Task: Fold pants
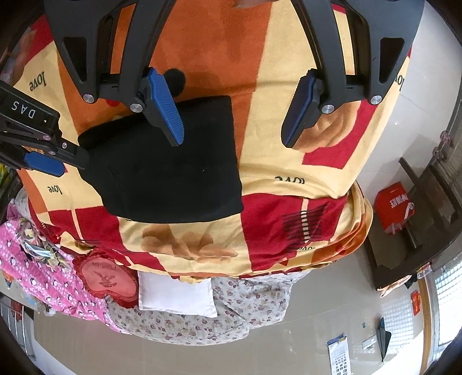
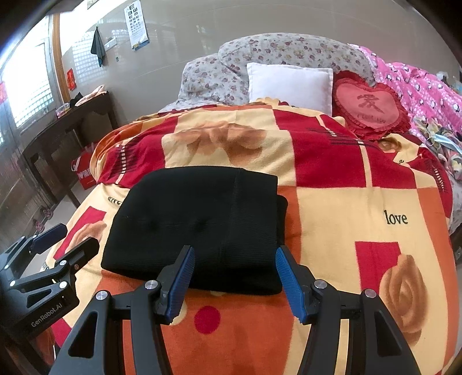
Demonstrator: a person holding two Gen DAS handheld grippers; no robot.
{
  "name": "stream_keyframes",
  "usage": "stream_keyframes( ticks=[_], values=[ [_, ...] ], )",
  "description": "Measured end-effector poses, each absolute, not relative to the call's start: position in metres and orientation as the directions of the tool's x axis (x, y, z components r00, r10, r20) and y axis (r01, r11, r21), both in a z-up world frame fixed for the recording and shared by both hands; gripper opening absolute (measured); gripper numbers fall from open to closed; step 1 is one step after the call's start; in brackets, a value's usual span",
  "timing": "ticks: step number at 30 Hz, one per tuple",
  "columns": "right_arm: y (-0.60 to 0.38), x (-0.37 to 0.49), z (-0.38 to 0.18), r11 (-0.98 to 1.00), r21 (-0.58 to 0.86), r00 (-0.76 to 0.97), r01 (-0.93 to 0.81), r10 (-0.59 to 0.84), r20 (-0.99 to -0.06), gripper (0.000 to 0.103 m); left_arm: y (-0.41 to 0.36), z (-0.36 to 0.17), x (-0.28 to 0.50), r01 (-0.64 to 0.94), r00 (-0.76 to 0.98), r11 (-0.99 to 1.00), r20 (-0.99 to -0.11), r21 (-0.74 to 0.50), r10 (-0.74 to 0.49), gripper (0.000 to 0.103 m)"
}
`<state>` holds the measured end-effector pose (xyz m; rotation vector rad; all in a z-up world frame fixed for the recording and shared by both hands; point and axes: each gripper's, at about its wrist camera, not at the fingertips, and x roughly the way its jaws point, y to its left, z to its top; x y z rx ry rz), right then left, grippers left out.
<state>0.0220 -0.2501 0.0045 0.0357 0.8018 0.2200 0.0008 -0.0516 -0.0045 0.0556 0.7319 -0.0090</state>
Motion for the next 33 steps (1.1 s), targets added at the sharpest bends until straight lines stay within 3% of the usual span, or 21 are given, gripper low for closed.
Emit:
stream_keyframes(
  ticks=[33],
  values=[
    [-0.2457,0.0255,-0.0016,0.976,0.113,0.658,-0.186,0.209,-0.724,0.057,-0.0544,-0.0095,-0.0011,0.058,0.741,0.998,-0.671,0.015,-0.033,0.071]
  ],
)
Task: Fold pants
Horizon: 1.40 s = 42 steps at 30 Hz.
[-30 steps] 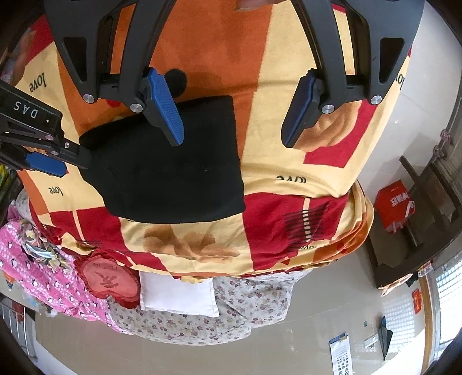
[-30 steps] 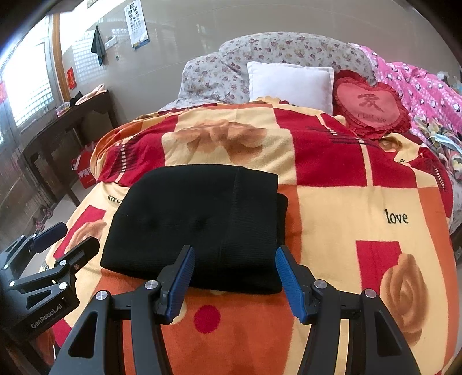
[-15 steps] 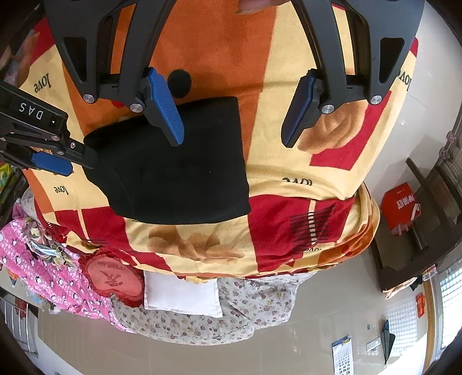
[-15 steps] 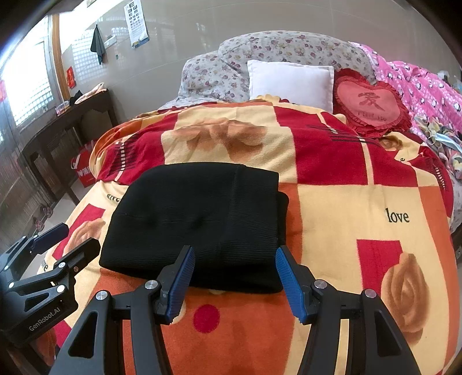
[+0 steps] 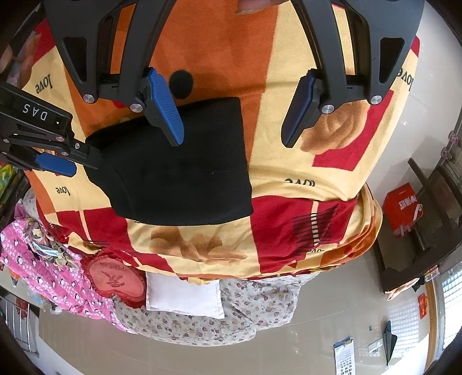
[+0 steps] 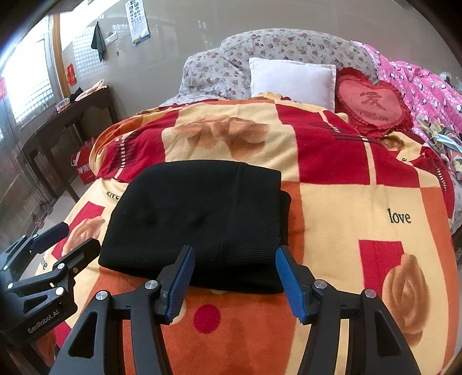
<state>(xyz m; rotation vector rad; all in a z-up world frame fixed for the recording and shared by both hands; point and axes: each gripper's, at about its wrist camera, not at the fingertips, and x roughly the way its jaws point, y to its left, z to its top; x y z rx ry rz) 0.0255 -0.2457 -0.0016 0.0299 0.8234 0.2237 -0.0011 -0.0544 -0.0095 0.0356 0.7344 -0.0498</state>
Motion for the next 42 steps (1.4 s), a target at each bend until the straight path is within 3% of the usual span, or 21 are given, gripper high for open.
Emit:
stream_keyframes(
  ticks=[42],
  values=[
    [-0.25,0.036,-0.012,0.975,0.125,0.626,-0.183,0.214,-0.75,0.057,-0.054,-0.022,0.006,0.067,0.705,0.998,-0.707,-0.003,-0.05,0.071]
  ],
)
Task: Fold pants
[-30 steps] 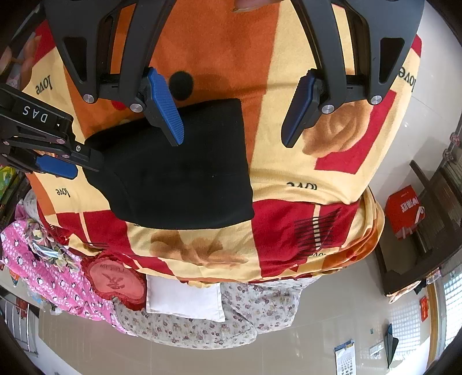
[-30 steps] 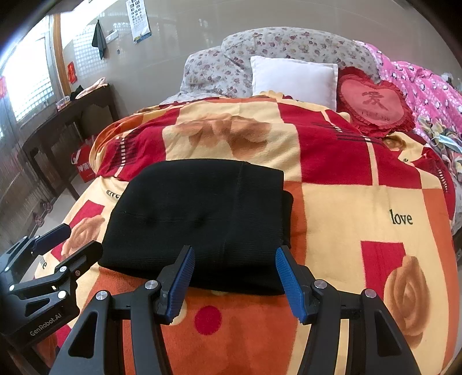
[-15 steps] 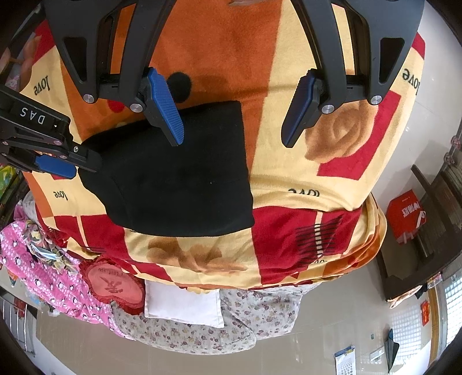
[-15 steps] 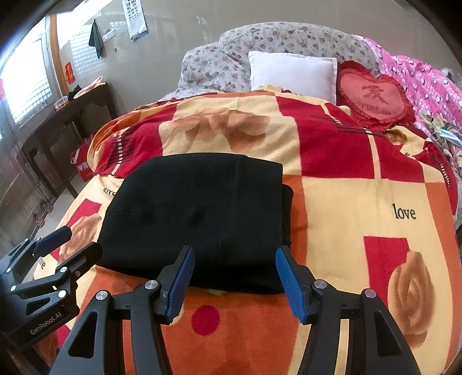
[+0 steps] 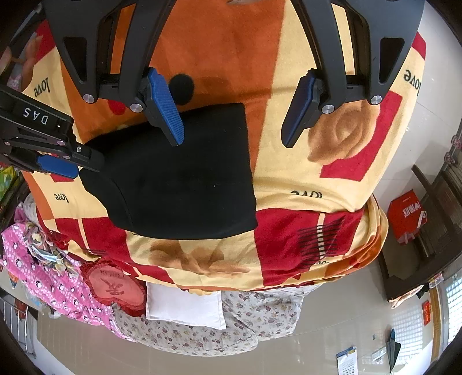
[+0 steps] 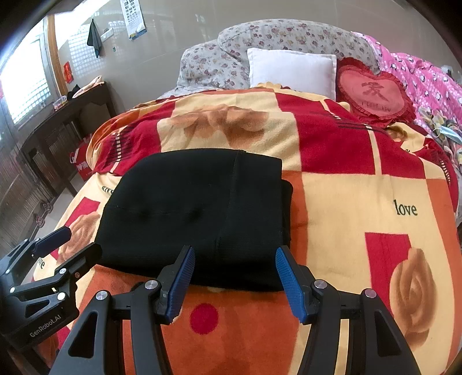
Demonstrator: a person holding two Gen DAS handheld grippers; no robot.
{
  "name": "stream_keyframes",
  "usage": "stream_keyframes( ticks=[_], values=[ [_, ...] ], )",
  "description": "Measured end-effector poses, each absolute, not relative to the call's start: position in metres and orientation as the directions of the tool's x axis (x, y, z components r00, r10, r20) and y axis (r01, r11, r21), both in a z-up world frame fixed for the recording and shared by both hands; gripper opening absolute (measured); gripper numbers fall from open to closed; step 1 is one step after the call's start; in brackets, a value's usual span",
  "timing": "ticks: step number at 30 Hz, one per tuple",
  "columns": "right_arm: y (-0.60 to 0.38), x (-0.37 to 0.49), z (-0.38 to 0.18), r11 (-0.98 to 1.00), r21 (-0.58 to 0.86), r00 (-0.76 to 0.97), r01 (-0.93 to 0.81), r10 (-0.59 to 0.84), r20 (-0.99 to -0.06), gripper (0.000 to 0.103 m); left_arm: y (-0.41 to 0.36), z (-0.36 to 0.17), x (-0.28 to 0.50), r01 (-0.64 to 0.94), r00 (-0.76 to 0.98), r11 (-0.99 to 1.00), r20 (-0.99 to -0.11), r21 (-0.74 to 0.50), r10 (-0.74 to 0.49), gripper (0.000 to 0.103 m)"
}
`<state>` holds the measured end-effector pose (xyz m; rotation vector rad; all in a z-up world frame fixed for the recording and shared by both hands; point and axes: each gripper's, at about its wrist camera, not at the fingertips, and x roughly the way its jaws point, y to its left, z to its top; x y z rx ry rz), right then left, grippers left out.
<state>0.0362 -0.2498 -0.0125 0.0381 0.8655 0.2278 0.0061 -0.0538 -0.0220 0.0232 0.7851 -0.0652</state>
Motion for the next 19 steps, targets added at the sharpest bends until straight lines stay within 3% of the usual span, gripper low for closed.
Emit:
stream_keyframes(
  ticks=[13,19],
  values=[
    [-0.254,0.034,-0.016,0.975,0.134,0.624,-0.175,0.215,-0.752,0.056,-0.054,-0.023,0.005,0.066,0.703,0.998,-0.709,-0.01,-0.054,0.071],
    [-0.287,0.033,-0.023,0.988,0.103,0.636,-0.113,0.152,-0.757,0.056,-0.048,-0.027,0.0,0.065,0.71,0.998,-0.702,-0.014,-0.056,0.071]
  ],
)
